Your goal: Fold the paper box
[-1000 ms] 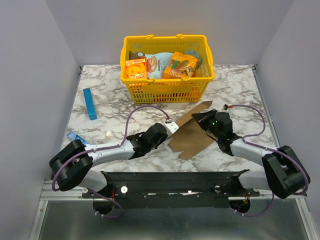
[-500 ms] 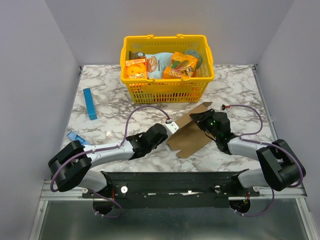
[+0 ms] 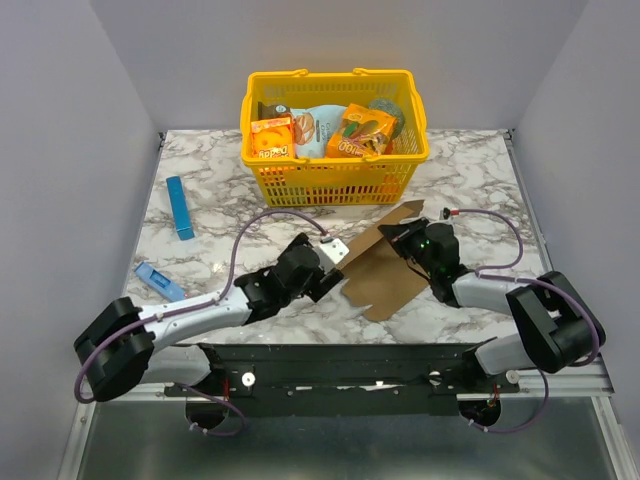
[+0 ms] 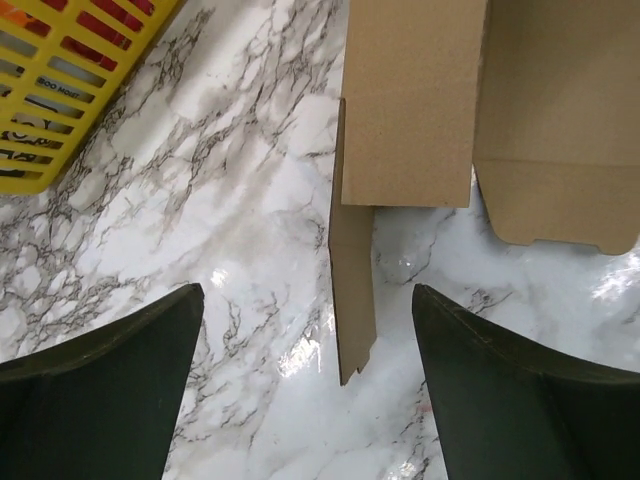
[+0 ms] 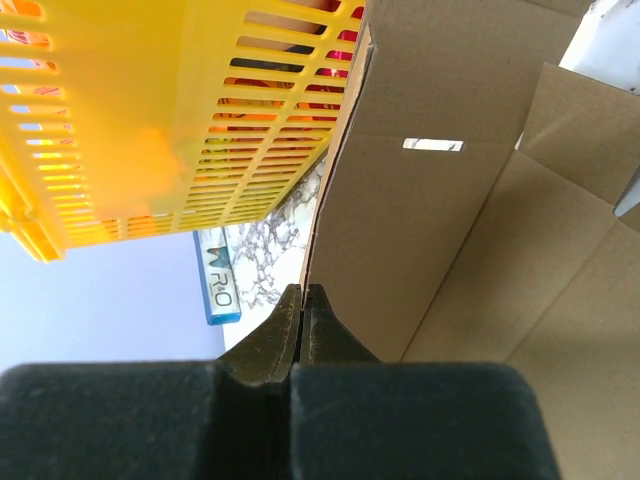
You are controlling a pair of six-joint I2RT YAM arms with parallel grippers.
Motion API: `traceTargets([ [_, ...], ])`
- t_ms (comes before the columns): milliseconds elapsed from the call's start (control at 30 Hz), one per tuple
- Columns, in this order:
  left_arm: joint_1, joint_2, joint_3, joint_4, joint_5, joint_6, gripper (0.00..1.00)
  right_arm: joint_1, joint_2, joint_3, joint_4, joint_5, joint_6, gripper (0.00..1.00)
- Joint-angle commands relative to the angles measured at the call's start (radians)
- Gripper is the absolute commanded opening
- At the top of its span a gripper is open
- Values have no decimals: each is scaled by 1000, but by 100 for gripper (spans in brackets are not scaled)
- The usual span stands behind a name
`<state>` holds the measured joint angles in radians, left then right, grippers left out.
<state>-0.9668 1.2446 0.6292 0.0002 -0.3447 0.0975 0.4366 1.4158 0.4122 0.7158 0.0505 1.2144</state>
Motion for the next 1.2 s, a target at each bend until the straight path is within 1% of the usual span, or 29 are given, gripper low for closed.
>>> traceTargets([
  [0, 56, -118, -29, 35, 195, -80, 96, -1, 32, -9, 42, 23, -38, 1],
  [100, 121, -183, -55, 63, 294, -145, 95, -2, 40, -21, 68, 28, -53, 1],
  [167, 181, -226, -72, 90, 387, -200, 95, -2, 43, -29, 71, 35, -53, 1],
  [233, 204, -238, -75, 129, 430, -229, 91, -2, 46, -30, 71, 32, -55, 1],
  [333, 203, -196, -39, 127, 457, -239, 86, -2, 46, -30, 73, 25, -53, 1],
  [367, 204, -150, -5, 116, 466, -233, 84, -2, 46, -27, 73, 25, -55, 1],
  [400, 201, -127, 15, 83, 463, -211, 80, -2, 46, -24, 73, 22, -53, 1],
  [433, 198, -107, 33, 64, 449, -196, 78, -2, 45, -24, 73, 20, -50, 1],
  [467, 188, -71, 67, 48, 387, -174, 77, -2, 46, -26, 73, 18, -52, 1],
  [533, 156, -44, 92, 15, 352, -112, 78, -2, 46, -29, 77, 15, -47, 1],
  [600, 146, -14, 110, 9, 290, -76, 78, -2, 46, -32, 80, 17, -46, 1],
  [700, 140, 22, 138, 1, 253, -33, 78, -4, 49, -35, 91, 11, -42, 1],
  [833, 122, 62, 158, -34, 240, 5, 78, -4, 57, -32, 99, 5, -38, 1],
  [967, 102, 119, 182, -39, 194, 37, 78, -4, 71, -33, 111, -4, -29, 1],
  [1167, 92, 185, 216, -17, 167, 73, 78, -7, 81, -38, 136, -17, -19, 1],
])
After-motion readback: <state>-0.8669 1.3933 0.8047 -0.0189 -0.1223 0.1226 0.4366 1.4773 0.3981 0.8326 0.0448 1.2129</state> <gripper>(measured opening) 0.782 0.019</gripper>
